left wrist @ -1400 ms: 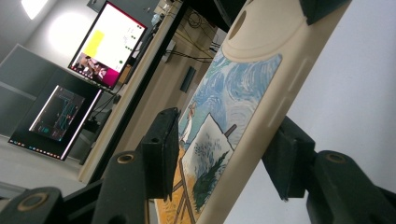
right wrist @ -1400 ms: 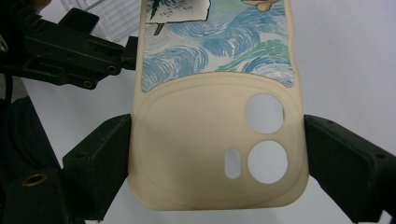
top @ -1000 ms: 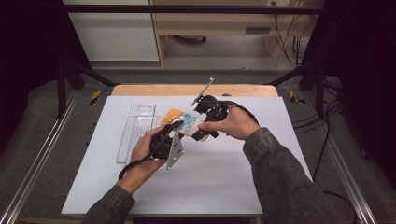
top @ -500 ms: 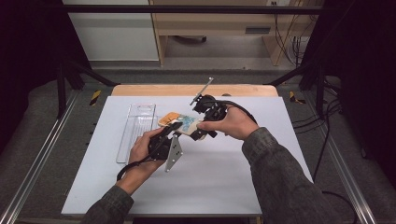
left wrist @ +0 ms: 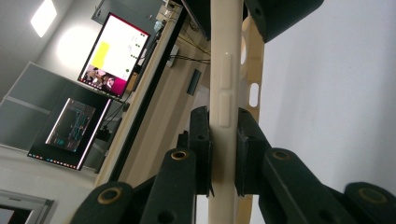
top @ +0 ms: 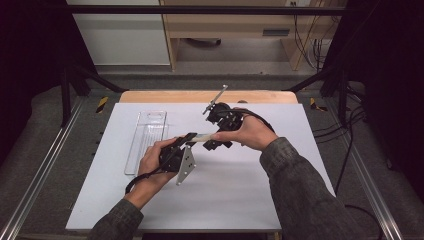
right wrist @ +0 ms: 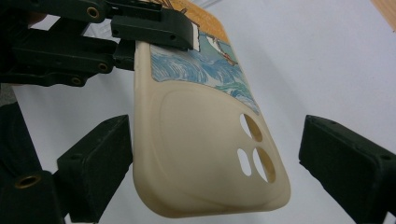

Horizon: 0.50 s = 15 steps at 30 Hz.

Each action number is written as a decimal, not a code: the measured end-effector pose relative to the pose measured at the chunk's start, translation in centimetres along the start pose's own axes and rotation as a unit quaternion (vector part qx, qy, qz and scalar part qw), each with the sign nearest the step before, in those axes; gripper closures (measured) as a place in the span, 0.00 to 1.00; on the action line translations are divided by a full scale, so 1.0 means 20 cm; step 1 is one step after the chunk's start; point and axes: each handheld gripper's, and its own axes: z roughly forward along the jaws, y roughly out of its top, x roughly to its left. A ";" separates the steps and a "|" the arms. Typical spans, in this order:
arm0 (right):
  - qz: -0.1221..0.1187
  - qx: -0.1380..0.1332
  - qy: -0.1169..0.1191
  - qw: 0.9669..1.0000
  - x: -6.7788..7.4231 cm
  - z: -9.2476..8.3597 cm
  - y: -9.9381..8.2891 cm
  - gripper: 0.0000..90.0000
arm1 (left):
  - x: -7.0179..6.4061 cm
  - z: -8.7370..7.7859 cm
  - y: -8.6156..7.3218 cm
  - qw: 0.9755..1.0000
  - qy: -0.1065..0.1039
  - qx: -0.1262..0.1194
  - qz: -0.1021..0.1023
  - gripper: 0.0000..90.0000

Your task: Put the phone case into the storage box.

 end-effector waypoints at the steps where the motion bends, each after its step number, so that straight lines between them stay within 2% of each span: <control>1: -0.001 -0.003 -0.002 1.000 0.00 0.00 0.00 0.10 | 0.00 0.00 0.00 1.000 0.000 0.000 -0.001 0.88; 7: 0.001 -0.022 -0.017 1.000 0.00 -0.04 -0.02 0.08 | 0.00 0.01 -0.01 1.000 -0.002 0.005 -0.001 0.88; 15: -0.004 -0.054 -0.038 0.998 -0.01 -0.10 -0.09 0.07 | 0.02 0.01 -0.03 1.000 -0.002 0.009 -0.020 0.88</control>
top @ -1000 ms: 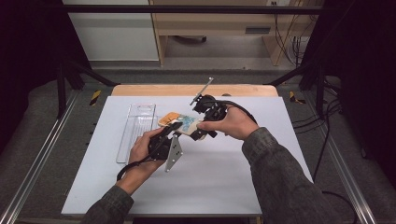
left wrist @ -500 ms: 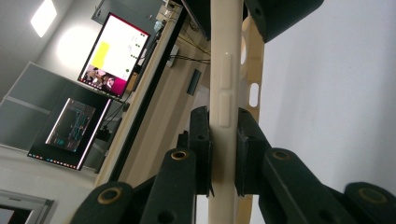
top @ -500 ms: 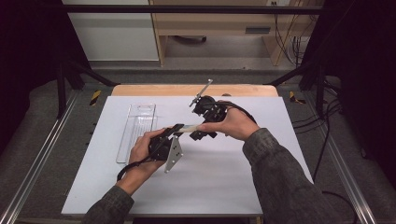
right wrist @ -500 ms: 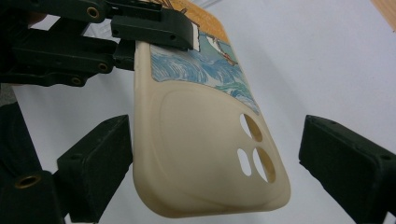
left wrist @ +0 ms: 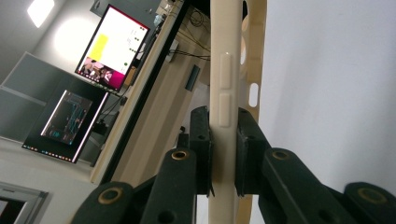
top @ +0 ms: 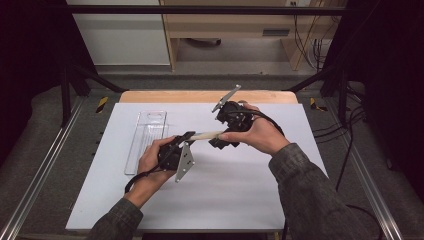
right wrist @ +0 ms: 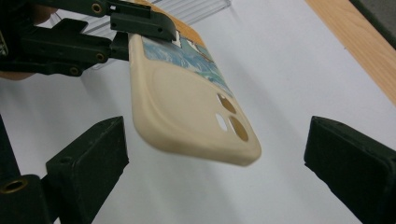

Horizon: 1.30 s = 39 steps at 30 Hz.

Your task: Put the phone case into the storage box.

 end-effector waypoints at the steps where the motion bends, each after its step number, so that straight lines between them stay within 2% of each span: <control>1: 0.001 -0.006 -0.003 1.000 0.00 -0.01 -0.01 0.07 | 0.00 0.00 0.00 1.000 0.001 0.000 -0.003 0.88; 5: -0.001 -0.032 -0.025 0.999 -0.01 -0.05 -0.06 0.07 | 0.02 0.00 -0.02 1.000 0.005 0.001 -0.024 0.88; 8: 0.006 -0.063 -0.039 0.997 -0.02 -0.07 -0.11 0.06 | 0.04 0.00 -0.02 0.999 0.007 0.002 -0.036 0.88; 10: 0.008 -0.078 -0.052 0.996 -0.03 -0.09 -0.14 0.06 | 0.05 0.00 -0.03 0.999 0.008 0.004 -0.037 0.88; 19: 0.024 -0.145 -0.085 0.985 -0.06 -0.16 -0.27 0.06 | 0.10 -0.02 -0.05 0.998 0.017 0.002 -0.065 0.88; 26: 0.045 -0.178 -0.107 0.977 -0.07 -0.18 -0.37 0.06 | 0.13 -0.04 -0.07 0.996 0.023 -0.002 -0.086 0.88; 34: 0.076 -0.229 -0.140 0.960 -0.08 -0.18 -0.48 0.07 | 0.18 -0.06 -0.11 0.992 0.032 -0.006 -0.121 0.88; 39: 0.080 -0.246 -0.154 0.953 -0.08 -0.16 -0.54 0.06 | 0.21 -0.07 -0.13 0.989 0.038 -0.010 -0.143 0.88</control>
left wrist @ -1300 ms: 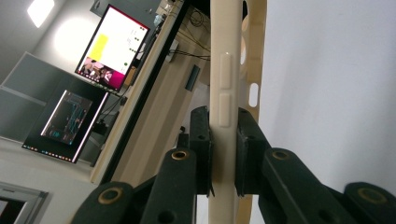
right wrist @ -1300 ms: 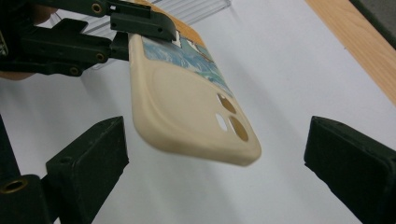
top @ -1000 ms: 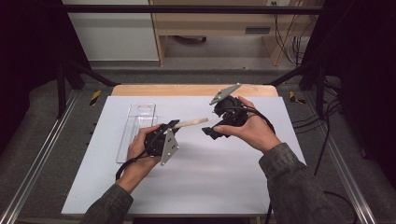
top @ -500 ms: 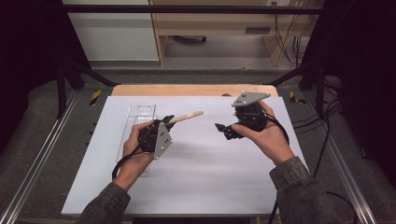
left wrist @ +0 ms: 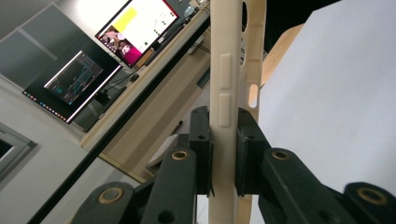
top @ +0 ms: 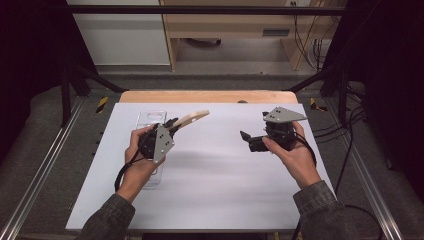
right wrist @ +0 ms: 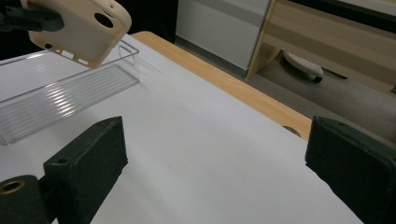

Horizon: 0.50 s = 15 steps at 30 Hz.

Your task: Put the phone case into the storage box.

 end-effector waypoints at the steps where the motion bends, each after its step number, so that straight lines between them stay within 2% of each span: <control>1: 0.001 -0.004 -0.003 1.000 0.00 0.00 -0.01 0.06 | 0.01 0.00 0.00 1.000 0.001 0.001 -0.003 0.88; 9: 0.007 -0.021 -0.020 1.000 -0.02 -0.01 -0.10 0.06 | 0.07 -0.02 -0.03 0.999 0.010 -0.005 -0.038 0.88; 15: 0.023 -0.031 -0.023 0.999 -0.02 -0.03 -0.15 0.05 | 0.11 -0.04 -0.05 0.999 0.017 -0.006 -0.049 0.88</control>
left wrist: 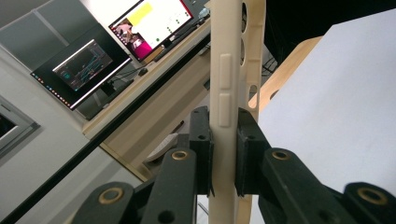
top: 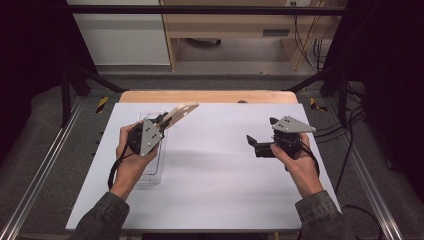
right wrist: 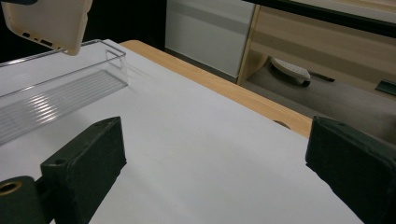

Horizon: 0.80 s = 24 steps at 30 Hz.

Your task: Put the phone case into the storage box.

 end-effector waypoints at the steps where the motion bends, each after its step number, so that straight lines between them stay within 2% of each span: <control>1: 0.004 -0.003 -0.001 1.000 0.00 0.00 -0.01 0.05 | 0.00 0.00 0.00 1.000 0.000 0.000 0.000 0.88; 9: 0.026 -0.030 -0.010 0.999 -0.02 -0.05 -0.09 0.05 | 0.06 -0.02 -0.02 1.000 0.010 -0.005 -0.020 0.88; 18: 0.035 -0.068 -0.025 0.997 -0.05 -0.12 -0.14 0.05 | 0.11 -0.05 -0.04 0.999 0.022 -0.011 -0.032 0.88; 24: 0.044 -0.077 -0.031 0.996 -0.06 -0.15 -0.19 0.05 | 0.14 -0.06 -0.05 0.998 0.029 -0.018 -0.049 0.88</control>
